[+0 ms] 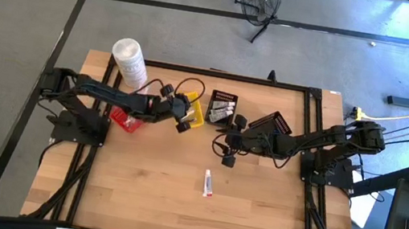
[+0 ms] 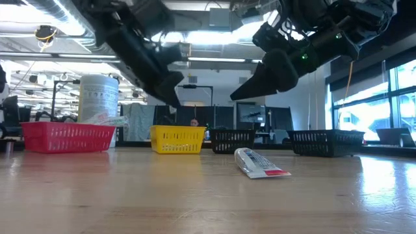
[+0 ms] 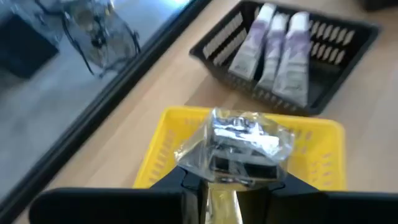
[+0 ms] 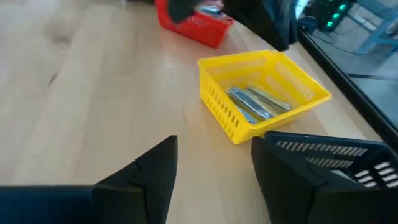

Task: Pick & Place Travel size toiletries
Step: Put the nail cutter into the yellow bin, then put the toothpaste into the left black bin

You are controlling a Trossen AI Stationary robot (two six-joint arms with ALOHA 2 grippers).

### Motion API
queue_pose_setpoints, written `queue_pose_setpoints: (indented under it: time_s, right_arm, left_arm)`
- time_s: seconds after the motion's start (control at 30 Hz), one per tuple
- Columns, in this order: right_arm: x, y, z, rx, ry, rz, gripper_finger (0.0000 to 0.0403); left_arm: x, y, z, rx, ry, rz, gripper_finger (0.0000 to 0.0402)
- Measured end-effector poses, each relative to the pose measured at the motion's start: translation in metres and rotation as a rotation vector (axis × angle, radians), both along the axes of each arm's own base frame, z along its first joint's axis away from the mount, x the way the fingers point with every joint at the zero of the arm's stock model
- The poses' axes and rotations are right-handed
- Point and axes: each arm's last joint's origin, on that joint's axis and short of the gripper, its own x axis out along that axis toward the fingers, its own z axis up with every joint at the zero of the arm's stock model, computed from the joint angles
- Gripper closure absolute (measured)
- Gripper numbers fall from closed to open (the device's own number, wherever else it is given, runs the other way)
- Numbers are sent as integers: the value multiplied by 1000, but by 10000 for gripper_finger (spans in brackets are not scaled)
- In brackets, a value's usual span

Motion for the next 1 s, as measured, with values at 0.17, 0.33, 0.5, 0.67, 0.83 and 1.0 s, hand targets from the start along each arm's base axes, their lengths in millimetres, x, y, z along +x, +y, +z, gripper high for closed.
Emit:
queue_pose_setpoints:
  time_s: [0.17, 0.33, 0.5, 0.67, 0.83, 1.0]
  right_arm:
    - [0, 0, 0, 3, 0, 1, 212]
    - [0, 0, 0, 3, -1, 1, 225]
    - [0, 0, 0, 4, -1, 4, 235]
    - [0, 0, 0, 4, 0, 4, 240]
    - [0, 0, 0, 10, 0, 10, 237]
    - [0, 2, 0, 48, 1, 69, 218]
  left_arm:
    - [1, 19, -17, -142, 21, -7, 350]
    - [3, 27, -31, -181, 47, -4, 341]
    - [5, 30, -43, -146, 93, 41, 314]
    - [7, 31, -48, -139, 99, 49, 292]
    - [10, 30, -46, -130, 60, 43, 282]
    - [15, 29, -41, -115, -9, 29, 282]
